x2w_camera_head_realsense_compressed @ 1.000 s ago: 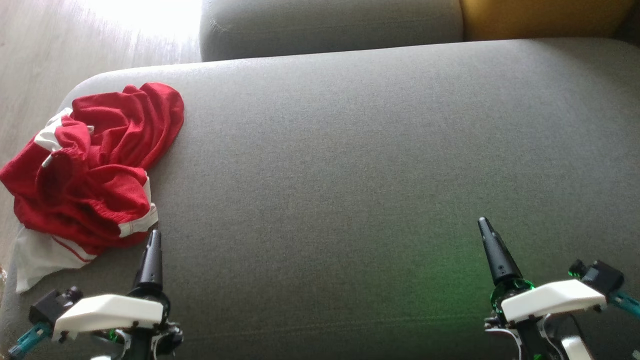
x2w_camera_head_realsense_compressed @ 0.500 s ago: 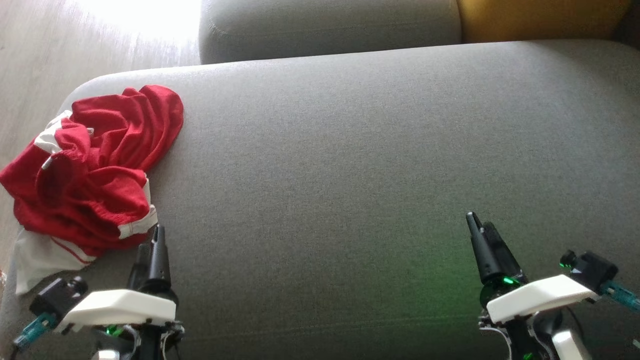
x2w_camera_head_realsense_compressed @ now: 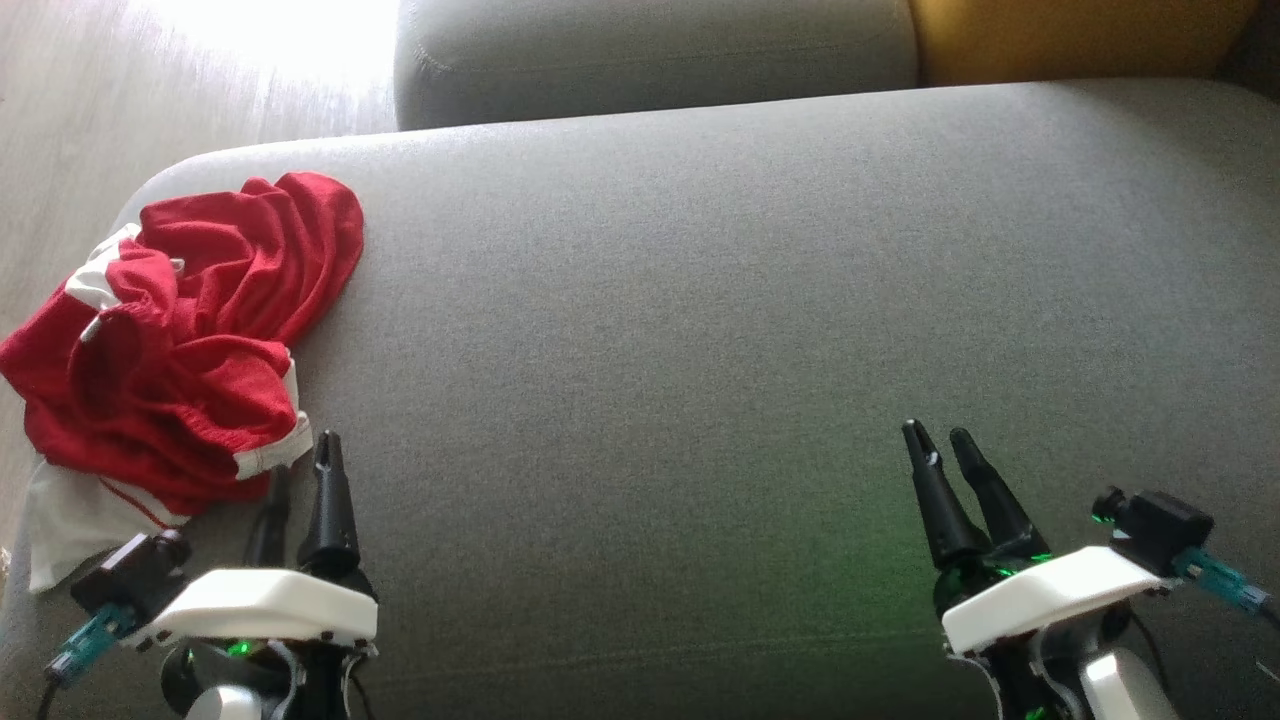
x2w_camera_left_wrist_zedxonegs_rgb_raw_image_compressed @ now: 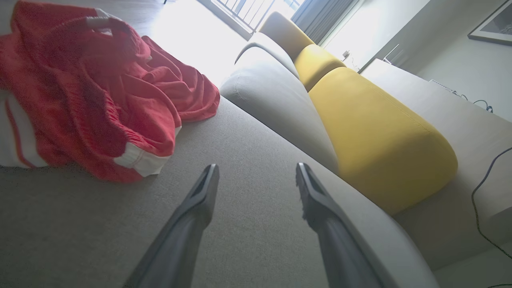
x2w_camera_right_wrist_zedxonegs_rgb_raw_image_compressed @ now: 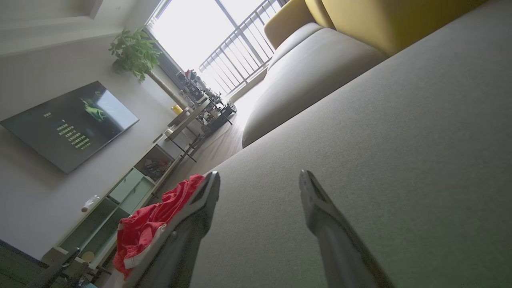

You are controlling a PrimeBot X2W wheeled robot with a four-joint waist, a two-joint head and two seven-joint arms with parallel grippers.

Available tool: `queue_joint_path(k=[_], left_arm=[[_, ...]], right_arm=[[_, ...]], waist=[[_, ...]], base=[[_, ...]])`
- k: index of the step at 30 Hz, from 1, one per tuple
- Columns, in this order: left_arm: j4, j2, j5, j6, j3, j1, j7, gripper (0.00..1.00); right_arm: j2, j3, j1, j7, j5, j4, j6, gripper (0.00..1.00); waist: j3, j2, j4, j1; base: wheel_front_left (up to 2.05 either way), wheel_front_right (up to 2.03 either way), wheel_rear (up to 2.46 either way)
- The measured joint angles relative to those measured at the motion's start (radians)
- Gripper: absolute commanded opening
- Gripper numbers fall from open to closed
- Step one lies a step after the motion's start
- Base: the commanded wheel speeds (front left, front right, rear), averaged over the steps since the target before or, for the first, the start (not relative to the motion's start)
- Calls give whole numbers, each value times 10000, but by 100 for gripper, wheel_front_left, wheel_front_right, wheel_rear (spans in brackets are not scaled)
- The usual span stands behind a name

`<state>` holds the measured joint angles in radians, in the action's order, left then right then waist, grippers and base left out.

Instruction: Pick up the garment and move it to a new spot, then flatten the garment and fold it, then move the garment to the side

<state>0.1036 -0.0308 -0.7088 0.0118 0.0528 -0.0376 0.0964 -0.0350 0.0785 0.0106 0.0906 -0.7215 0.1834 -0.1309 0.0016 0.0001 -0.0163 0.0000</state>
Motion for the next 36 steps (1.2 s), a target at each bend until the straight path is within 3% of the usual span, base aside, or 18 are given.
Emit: queue_joint_path(k=[18,36], left_arm=[[-518,-157,2341,433,410,-8,477,100],[-702,-280,4406,602,1043,-52,999,100]], right_arm=[[-8,426,14,523,2368,-282,0,100],[-15,-98,117,1051,4780,-610,0,100]], waist=[[-20,0,-42,0],[-101,0,-85,0]], base=[[0,0,0],[0,0,0]])
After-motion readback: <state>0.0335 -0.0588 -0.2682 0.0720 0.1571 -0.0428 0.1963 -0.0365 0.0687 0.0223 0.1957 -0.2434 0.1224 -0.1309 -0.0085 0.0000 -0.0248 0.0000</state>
